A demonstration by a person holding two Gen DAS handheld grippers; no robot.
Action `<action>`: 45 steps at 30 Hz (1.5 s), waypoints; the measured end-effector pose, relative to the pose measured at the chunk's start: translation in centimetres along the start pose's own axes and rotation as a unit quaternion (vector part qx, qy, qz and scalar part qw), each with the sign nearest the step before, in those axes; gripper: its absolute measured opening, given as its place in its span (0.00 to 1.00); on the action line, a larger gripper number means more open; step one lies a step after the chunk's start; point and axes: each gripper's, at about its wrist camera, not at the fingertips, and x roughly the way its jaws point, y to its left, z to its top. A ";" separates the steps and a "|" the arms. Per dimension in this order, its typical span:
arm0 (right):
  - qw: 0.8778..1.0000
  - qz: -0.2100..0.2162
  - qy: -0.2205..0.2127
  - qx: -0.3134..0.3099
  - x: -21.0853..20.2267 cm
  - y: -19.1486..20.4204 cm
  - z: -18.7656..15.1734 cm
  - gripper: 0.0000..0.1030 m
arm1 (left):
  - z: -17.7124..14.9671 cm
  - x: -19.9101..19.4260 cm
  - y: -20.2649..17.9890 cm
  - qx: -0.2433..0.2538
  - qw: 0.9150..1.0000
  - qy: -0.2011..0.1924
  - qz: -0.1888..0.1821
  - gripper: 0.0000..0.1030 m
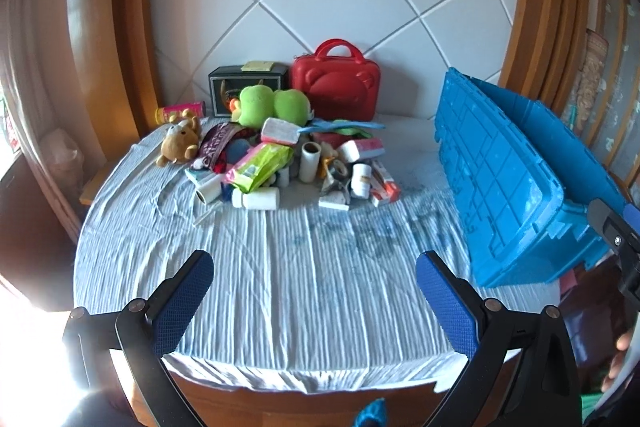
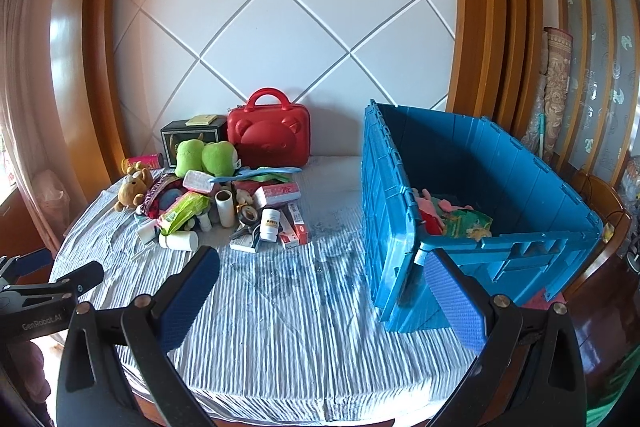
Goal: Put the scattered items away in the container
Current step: 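Move both open grippers toward the pile of items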
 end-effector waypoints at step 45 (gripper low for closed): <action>0.955 0.096 0.280 -0.008 44.8 20.9 -3.9 1.00 | 4.4 45.5 22.0 0.033 0.979 0.198 0.041 1.00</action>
